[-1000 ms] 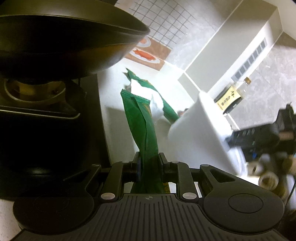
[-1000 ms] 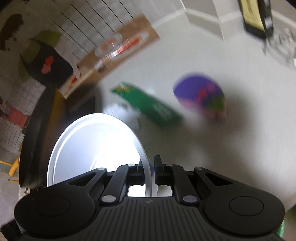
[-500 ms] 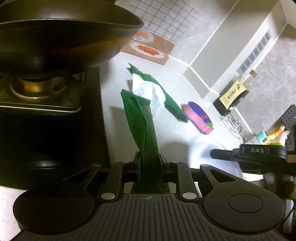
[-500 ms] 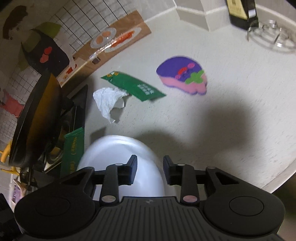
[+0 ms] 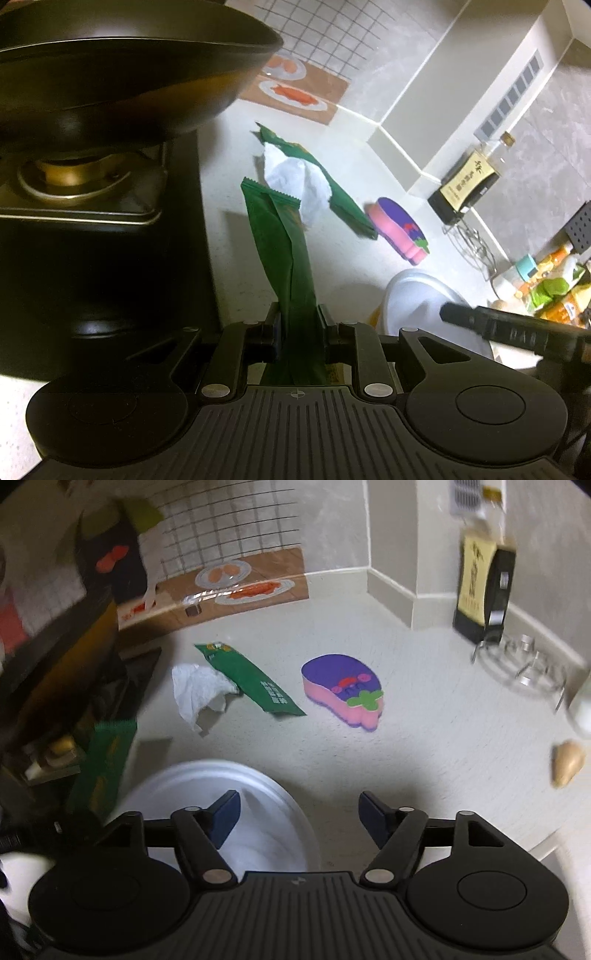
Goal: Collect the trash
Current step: 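Carry the tub and the green packet over the counter edge toward the green bin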
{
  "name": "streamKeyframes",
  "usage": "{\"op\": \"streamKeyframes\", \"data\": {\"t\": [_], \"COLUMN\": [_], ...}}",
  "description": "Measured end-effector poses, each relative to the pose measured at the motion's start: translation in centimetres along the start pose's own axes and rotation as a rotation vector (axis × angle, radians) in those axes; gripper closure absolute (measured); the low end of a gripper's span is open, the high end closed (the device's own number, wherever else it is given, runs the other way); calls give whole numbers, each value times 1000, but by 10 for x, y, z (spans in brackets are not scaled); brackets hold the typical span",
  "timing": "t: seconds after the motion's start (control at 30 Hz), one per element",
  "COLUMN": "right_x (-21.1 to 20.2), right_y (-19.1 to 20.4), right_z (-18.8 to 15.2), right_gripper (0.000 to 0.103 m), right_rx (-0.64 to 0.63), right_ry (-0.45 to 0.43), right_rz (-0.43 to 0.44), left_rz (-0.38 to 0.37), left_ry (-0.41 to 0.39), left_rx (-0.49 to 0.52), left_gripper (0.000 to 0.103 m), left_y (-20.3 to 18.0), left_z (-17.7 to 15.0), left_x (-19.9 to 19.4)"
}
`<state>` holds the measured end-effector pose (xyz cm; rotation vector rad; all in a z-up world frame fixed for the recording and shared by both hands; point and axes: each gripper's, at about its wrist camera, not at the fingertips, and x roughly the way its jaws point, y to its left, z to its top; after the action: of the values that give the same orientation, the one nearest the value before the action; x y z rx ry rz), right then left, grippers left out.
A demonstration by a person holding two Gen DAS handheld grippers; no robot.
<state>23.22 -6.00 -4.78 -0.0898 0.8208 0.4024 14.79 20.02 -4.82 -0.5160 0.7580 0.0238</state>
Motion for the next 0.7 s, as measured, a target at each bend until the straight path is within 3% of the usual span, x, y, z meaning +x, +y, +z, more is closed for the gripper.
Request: {"op": "streamKeyframes", "data": {"t": [0.17,0.23,0.37,0.53,0.63,0.7], "right_x": [-17,-23,-17,6,13,16], "right_y": [8,8,-10,-27,-23,-17], "right_z": [-12,-16,-18,-33,-40,-41], "right_gripper": [22,21,21,23,45,70], "right_rx": [-102,-104,71,286,317,313], "right_ry": [-23,-29,47,130,170,191], "right_rz": [-121,-120,-4,16,35,51], "left_rz": [-19,-29,-52,-80,-82,-78], "left_ry": [21,36,65,106,117,107], "left_rx": [17,26,51,75,80,90], "left_gripper": [80,80,80,80,80,80], "left_y": [0,-1,-4,-2,0,-2], "left_z": [7,10,13,16,20,21], "left_x": [9,14,22,29,30,26]}}
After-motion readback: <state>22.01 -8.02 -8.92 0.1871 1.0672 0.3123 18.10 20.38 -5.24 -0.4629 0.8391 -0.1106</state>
